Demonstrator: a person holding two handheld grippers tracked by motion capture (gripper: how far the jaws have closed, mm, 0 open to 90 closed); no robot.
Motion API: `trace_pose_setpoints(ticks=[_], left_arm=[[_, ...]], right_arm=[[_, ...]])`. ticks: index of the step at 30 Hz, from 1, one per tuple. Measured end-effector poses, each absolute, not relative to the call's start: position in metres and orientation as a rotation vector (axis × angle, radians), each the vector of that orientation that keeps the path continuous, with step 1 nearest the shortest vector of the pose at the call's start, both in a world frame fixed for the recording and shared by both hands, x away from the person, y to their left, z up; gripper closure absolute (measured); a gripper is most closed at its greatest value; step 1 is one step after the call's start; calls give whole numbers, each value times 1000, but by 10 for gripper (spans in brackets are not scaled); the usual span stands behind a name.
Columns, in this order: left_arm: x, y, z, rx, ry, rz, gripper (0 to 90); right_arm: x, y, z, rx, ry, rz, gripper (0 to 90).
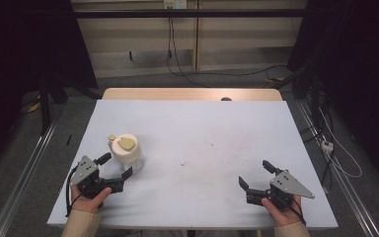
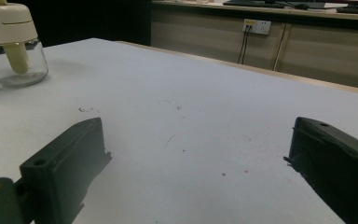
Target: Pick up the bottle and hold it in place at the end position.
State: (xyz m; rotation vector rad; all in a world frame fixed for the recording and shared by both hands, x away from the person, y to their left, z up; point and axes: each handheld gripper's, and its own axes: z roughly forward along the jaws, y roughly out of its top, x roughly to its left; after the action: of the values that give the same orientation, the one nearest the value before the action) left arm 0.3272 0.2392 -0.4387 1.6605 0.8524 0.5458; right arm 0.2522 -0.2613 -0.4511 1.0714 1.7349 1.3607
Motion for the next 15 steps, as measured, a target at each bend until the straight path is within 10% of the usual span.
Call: trace_pose_setpoints(ticks=[15], left_arm=[[344, 237, -443, 1676, 938, 558, 37]], right_arm=[[252, -261, -451, 1067, 1734, 1367, 32]])
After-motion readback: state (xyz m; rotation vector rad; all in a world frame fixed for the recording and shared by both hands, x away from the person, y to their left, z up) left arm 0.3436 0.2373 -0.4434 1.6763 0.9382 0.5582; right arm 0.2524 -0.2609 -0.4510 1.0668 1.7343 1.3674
